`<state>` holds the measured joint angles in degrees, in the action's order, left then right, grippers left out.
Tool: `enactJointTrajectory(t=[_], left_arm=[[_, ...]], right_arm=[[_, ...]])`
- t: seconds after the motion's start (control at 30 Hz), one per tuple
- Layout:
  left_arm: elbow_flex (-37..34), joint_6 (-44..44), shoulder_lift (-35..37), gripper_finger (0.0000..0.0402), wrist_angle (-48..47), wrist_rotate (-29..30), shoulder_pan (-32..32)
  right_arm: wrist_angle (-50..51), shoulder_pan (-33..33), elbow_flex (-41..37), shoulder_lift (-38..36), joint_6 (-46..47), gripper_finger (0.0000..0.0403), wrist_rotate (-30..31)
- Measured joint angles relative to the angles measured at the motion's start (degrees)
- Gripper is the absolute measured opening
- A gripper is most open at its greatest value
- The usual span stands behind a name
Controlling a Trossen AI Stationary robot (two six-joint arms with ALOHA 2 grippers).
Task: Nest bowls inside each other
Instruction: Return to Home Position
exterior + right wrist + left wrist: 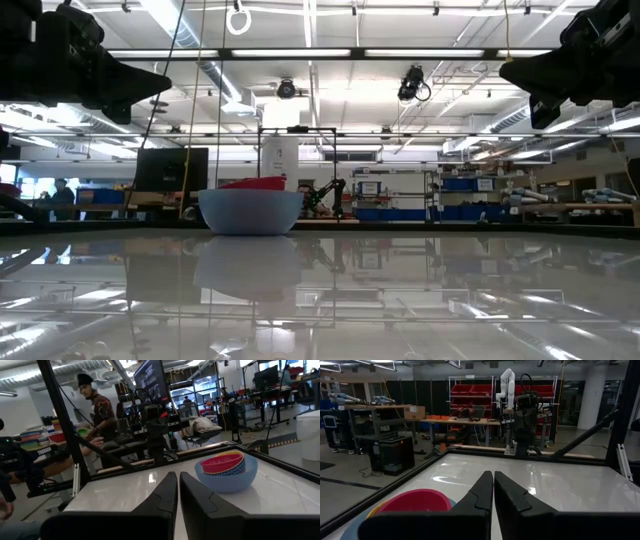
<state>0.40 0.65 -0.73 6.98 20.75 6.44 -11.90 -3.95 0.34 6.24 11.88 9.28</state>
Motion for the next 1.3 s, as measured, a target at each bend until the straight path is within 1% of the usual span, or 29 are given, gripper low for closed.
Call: enactJointTrajectory(t=[0.67, 1.3], left_arm=[[0.0, 0.0, -3.1, 0.002, 0.0, 0.0, 1.8], [0.0, 0.0, -3.1, 0.002, 0.0, 0.0, 1.8]], right_arm=[[0.0, 0.0, 0.0, 0.0, 0.0, 0.0029, 0.0], [0.0, 0.0, 0.0, 0.0, 0.0, 0.0029, 0.0]])
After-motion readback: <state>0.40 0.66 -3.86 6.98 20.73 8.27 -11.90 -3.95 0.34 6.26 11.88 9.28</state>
